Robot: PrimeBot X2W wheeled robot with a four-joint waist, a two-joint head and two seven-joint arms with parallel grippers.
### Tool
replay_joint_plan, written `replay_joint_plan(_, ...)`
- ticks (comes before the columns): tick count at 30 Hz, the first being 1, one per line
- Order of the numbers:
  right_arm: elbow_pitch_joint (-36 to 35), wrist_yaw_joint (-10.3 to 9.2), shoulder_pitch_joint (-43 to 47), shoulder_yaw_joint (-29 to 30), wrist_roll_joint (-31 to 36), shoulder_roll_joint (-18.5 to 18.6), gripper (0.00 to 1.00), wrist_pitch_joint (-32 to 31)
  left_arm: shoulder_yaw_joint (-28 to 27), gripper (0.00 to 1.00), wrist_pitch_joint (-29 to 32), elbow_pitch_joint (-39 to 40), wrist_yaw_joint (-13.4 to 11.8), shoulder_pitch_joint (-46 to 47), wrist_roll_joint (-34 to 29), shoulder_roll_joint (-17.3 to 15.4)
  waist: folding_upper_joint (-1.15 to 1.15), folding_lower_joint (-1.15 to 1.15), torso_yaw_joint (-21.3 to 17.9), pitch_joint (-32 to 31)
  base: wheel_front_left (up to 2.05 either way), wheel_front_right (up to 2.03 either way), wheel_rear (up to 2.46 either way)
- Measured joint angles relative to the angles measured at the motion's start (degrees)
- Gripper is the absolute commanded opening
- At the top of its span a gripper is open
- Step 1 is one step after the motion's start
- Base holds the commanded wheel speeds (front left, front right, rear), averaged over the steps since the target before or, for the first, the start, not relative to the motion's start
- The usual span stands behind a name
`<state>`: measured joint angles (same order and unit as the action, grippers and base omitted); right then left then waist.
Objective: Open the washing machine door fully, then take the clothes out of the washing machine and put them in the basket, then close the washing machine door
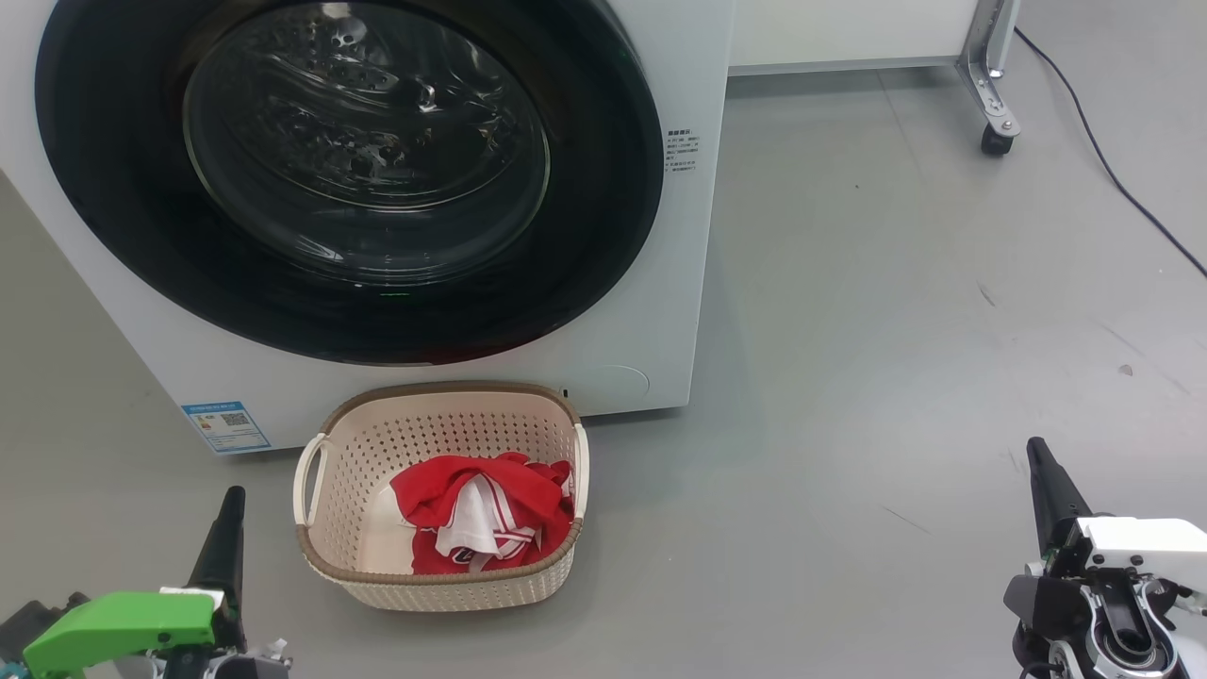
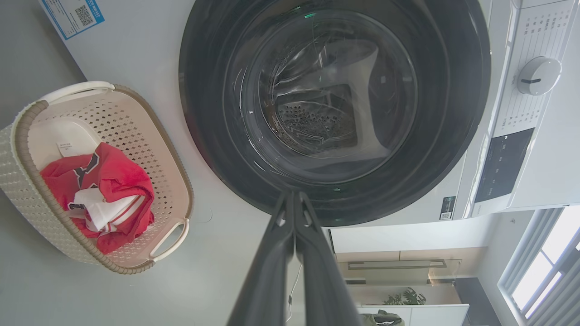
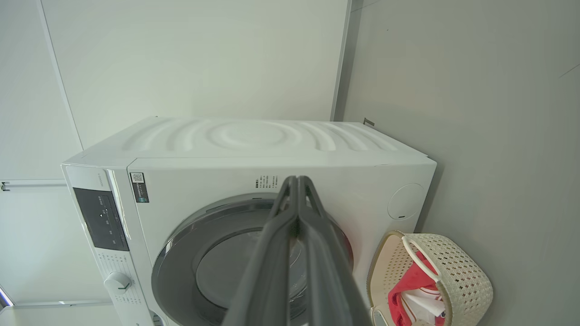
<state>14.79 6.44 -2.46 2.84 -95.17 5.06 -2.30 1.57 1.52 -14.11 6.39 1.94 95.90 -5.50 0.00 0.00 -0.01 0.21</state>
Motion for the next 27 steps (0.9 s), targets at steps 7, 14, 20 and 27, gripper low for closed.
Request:
replay_joint_plan(7, 0.2, 0.04, -0.6, 0.1, -0.5, 0.0, 0.0, 0.0, -0.2, 0.0, 0.0, -0.3, 0.0, 0.5, 0.3, 0.0, 0.0, 0.0, 0.0, 0.0, 0.0, 0.0, 0.0)
replay_joint_plan(14, 0.4, 0.04, -0.6, 0.2, -0.5, 0.0, 0.0, -0.2, -0.2, 0.0, 0.0, -0.5, 0.1, 0.5, 0.3, 0.0, 0.0, 0.0, 0.0, 0.0, 0.0, 0.0, 0.0)
replay_joint_plan(20, 0.5, 0.04, -0.6, 0.2, -0.5, 0.0, 0.0, -0.3, -0.3, 0.0, 0.0, -0.6, 0.4, 0.5, 0.3, 0.0, 0.0, 0.0, 0.0, 0.0, 0.0, 0.0, 0.0)
replay_joint_plan(27, 0.6, 0.05, -0.6, 0.2, -0.5, 0.0, 0.0, -0.3, -0.3, 0.0, 0.2, -0.8, 0.5, 0.5, 0.3, 0.0, 0.0, 0.0, 0.0, 0.0, 0.0, 0.0, 0.0)
